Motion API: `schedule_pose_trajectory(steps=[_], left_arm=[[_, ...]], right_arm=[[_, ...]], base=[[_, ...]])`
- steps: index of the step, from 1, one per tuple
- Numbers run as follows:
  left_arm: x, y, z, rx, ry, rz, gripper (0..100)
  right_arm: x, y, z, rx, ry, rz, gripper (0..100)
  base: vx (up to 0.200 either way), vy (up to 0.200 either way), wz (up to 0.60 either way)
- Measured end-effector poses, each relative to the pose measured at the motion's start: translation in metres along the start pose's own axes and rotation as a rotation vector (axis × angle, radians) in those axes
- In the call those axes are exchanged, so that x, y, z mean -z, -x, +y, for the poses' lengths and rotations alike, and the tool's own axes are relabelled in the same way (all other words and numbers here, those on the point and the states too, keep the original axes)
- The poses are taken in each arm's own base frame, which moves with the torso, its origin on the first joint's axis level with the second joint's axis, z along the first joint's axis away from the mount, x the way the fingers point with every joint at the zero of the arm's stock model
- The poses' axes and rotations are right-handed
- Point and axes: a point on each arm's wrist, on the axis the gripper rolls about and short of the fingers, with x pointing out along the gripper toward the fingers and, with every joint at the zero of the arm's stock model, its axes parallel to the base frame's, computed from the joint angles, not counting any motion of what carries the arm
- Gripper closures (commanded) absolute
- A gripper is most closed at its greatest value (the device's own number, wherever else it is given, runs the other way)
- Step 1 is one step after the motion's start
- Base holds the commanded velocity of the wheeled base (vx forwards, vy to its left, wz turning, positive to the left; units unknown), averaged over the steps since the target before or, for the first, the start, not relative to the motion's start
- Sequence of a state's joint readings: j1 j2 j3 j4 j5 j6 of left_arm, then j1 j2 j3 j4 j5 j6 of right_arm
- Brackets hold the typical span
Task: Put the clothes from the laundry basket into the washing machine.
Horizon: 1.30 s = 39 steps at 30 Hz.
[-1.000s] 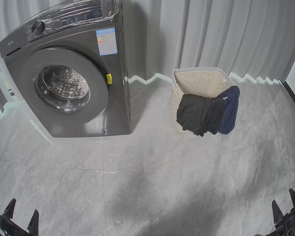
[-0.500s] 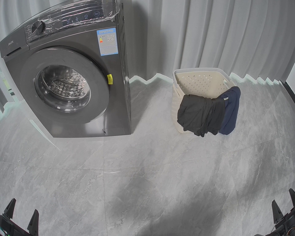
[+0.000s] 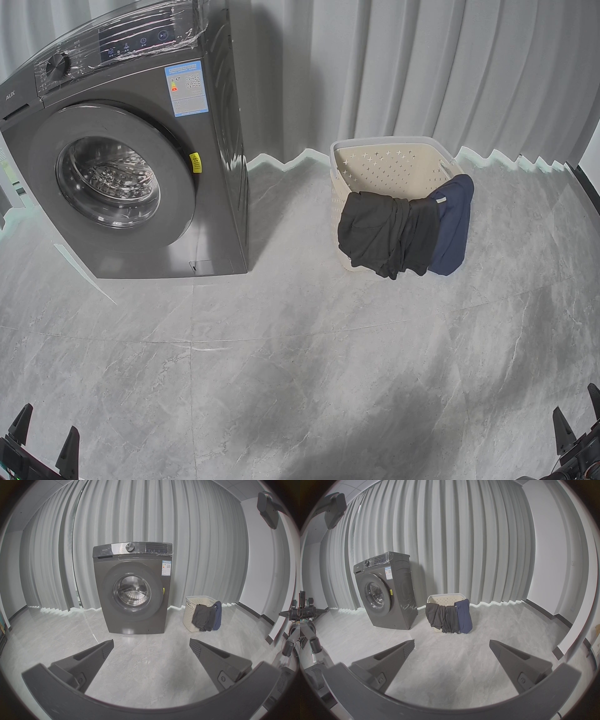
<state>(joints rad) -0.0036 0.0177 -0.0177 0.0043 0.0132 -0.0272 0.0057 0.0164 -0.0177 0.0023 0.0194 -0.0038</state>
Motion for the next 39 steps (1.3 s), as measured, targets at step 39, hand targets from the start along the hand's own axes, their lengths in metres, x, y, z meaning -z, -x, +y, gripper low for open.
schedule_pose_trajectory(steps=[39], left_arm=[[-0.0001,0.0,0.0,0.0,0.002,-0.001,0]], right_arm=[[-0.0001,0.0,0.0,0.002,0.0,-0.001,0]], base=[[0.0,-0.077,0.09]])
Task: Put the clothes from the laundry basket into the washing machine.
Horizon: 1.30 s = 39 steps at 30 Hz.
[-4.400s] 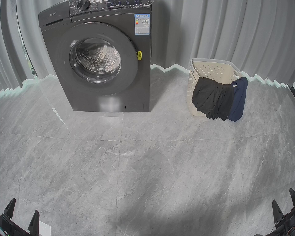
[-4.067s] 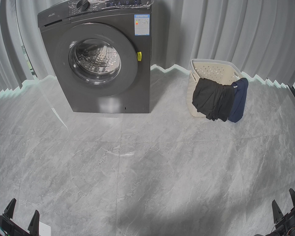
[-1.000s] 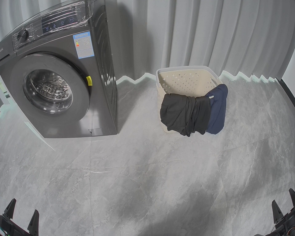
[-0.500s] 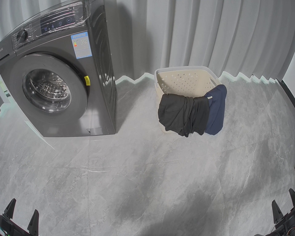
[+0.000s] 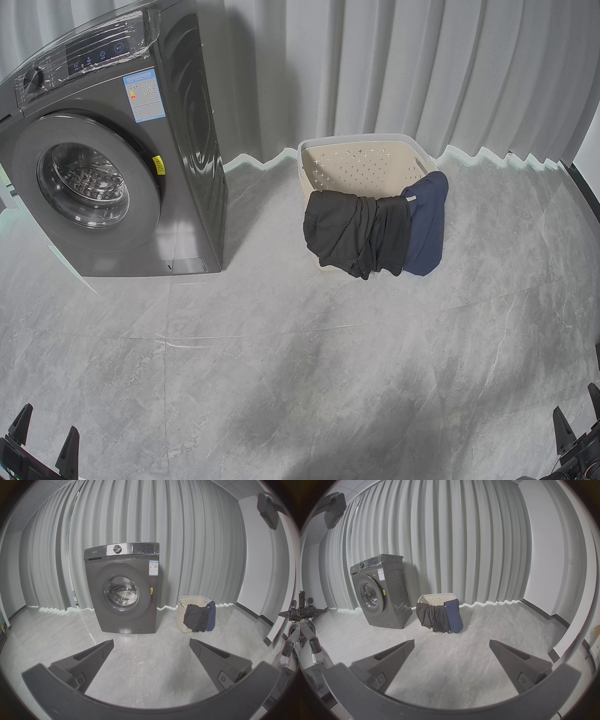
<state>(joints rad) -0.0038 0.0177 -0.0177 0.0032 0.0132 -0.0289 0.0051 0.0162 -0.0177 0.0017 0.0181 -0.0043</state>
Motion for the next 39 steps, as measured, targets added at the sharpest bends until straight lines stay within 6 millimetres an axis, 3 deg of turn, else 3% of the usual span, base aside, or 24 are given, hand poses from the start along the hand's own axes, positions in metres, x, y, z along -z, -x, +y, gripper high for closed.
schedule_pose_trajectory(steps=[4,19,34,39], left_arm=[[0.0,0.0,0.0,0.0,-0.001,0.0,0],[0.0,0.0,0.0,0.0,-0.001,0.0,0],[0.0,0.0,0.0,0.0,0.0,0.0,0],[0.0,0.0,0.0,0.0,0.0,0.0,0]], right_arm=[[0.0,0.0,0.0,0.001,0.0,0.0,0],[0.0,0.0,0.0,0.001,0.0,0.0,0],[0.0,0.0,0.0,0.0,0.0,0.0,0],[0.0,0.0,0.0,0.0,0.0,0.0,0]], base=[[0.0,0.0,0.0],[0.0,-0.2,0.0],[0.0,0.0,0.24],[0.0,-0.2,0.0]])
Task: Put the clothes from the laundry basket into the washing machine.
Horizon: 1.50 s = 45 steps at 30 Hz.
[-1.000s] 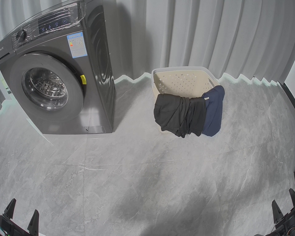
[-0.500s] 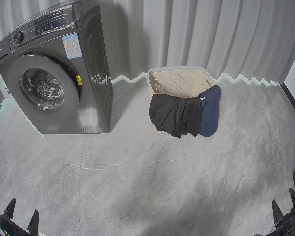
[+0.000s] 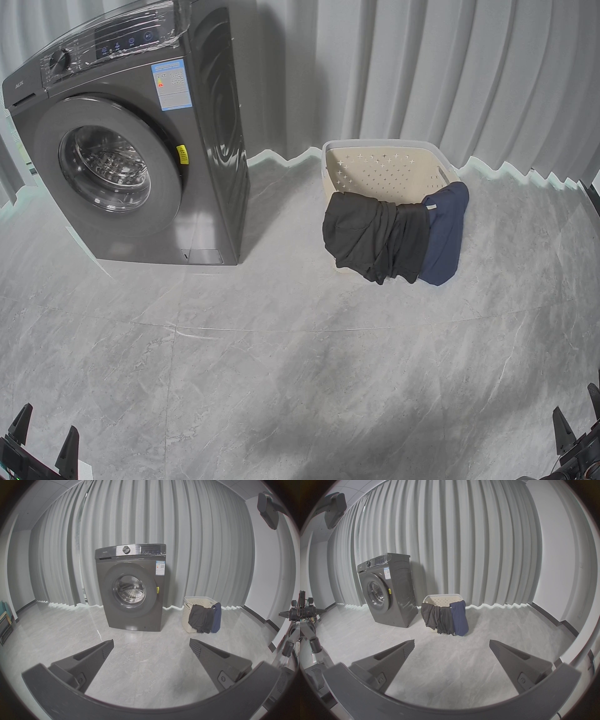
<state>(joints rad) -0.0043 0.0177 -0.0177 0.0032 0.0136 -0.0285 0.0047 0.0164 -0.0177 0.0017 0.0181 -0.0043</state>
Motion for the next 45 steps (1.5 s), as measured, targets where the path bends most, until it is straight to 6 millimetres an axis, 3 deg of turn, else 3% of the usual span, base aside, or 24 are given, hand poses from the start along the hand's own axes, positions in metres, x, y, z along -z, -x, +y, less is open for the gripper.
schedule_pose_trajectory(steps=[13,19,45], left_arm=[[0.0,0.0,0.0,0.0,-0.001,0.0,0],[0.0,0.0,0.0,0.0,-0.004,0.0,0],[0.0001,0.0,0.0,-0.002,0.0,0.001,0]], right_arm=[[0.0,0.0,0.0,0.0,0.0,0.0,0],[0.0,0.0,0.0,0.001,0.0,0.0,0],[0.0,0.0,0.0,-0.001,-0.001,0.0,0]], base=[[0.0,-0.2,0.0],[0.0,0.0,0.0],[0.2,0.0,0.0]])
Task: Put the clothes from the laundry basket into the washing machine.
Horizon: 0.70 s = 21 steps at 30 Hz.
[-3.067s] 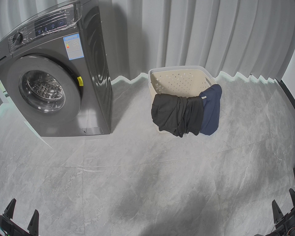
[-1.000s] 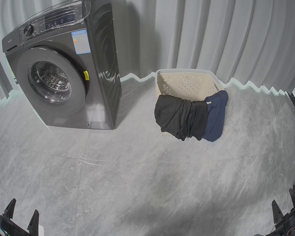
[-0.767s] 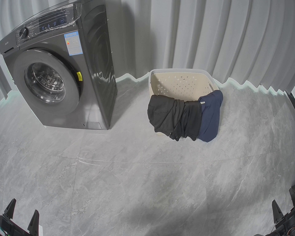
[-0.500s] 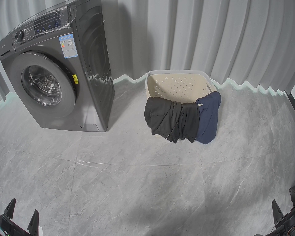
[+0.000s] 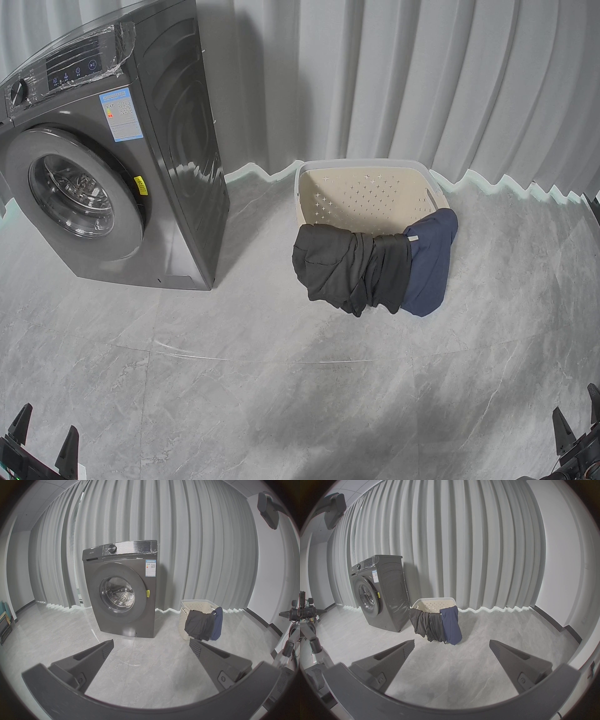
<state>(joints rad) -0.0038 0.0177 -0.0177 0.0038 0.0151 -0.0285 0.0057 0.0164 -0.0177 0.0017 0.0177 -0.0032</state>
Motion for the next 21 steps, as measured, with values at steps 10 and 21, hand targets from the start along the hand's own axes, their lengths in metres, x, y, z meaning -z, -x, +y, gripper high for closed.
schedule_pose_trajectory(steps=[10,21], left_arm=[[0.0001,0.0,0.0,0.001,0.001,0.001,0],[0.0001,0.0,0.0,0.0,0.004,0.001,0]], right_arm=[[0.0,0.0,0.0001,0.0,0.003,0.0,0],[0.0,0.0,0.0001,0.0,0.001,0.0,0]], base=[[0.08,0.0,-0.18],[0.2,0.0,0.0]])
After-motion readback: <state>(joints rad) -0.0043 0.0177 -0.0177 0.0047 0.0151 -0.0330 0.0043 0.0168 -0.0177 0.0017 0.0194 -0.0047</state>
